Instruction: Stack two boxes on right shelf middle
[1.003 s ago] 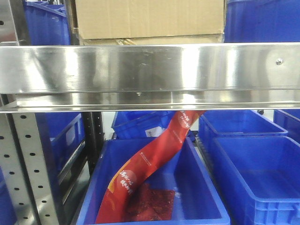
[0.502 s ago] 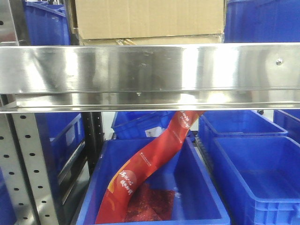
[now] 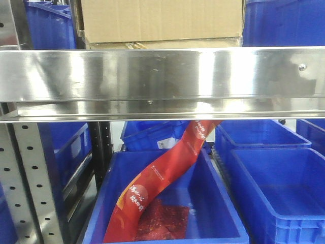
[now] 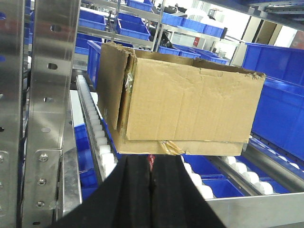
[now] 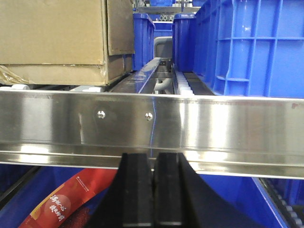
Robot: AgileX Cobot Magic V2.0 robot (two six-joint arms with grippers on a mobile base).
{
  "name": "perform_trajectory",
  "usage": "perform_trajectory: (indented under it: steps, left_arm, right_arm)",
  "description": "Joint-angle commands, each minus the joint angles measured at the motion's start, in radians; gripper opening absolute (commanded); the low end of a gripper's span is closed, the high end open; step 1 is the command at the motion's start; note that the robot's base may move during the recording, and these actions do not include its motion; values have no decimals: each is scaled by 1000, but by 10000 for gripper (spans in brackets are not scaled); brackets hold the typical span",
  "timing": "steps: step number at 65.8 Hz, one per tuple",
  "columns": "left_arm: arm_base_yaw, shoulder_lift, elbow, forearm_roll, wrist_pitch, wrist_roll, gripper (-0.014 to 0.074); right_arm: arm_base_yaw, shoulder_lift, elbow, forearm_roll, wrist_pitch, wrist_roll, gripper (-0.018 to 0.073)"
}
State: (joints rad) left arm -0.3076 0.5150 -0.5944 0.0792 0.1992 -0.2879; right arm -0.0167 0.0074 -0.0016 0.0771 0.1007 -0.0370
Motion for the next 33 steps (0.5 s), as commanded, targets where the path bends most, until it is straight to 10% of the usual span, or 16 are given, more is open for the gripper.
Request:
perform_trajectory:
  steps: [1,33]
  left_arm:
    - [4,-6,0,-4,-23,-4,-111]
    - [4,-6,0,-4,-23,-4,-111]
  right_arm:
    - [-4,-7,2,5,-28,0,-163]
    - [-4,-7,2,5,-28,0,-163]
